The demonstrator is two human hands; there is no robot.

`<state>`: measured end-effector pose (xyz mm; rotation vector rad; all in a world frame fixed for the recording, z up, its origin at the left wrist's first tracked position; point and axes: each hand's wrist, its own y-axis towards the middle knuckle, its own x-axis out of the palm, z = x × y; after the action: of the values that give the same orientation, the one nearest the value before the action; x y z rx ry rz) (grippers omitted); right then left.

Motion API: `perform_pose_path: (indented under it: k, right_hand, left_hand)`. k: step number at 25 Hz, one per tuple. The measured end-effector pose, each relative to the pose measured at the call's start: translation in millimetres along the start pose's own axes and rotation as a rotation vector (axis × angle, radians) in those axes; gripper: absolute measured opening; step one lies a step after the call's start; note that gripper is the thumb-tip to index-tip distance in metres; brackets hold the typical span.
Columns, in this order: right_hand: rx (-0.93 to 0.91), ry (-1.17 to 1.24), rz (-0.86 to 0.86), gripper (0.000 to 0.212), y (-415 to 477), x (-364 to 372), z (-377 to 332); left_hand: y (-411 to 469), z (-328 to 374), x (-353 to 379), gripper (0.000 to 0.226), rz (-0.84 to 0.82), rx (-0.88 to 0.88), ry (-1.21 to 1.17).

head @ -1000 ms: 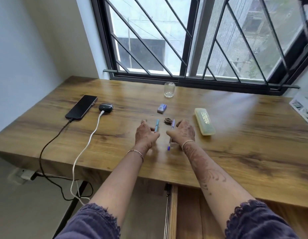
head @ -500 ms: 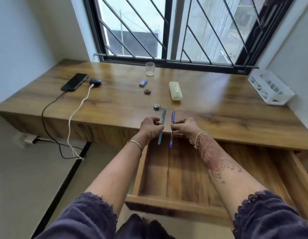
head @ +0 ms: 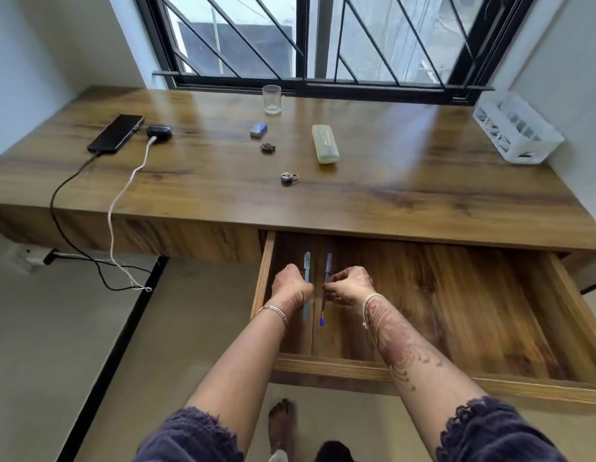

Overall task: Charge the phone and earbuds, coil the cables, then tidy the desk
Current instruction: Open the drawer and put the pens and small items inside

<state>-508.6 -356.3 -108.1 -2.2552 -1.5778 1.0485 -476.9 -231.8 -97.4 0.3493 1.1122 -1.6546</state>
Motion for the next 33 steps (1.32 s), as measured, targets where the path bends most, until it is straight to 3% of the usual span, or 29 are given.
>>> perform_pose_path:
  k: [4,13,18,22,25,33]
  right_hand:
    - [-0.007,-0.108,0.078,0.023,15,14,4]
    - [0.003,-0.231,0.076,0.04,33,32,10]
    - [-0.017,-0.193,0.115,0.029,27,26,7]
    - [-0.143,-0.138,0.172,0.016,7,12,-2]
    - [-0.302,-0.143,0.197,0.013,-7,-2,-21]
    - [-0.495,-0.168,0.219,0.026,-8,-19,-84]
  left_hand:
    - [18,-4,13,0.041,0.029,-0.014,0.057]
    - [32,-15,20,0.05,0.055,0.02,0.033]
    - [26,-11,15,0.051,0.09,0.045,0.044]
    - [9,-1,4,0.047,0.172,0.112,-0.005]
    - [-2,14,-15,0.025,0.233,0.211,-0.086]
    - [-4,45,-72,0.016,0.34,0.296,-0.308]
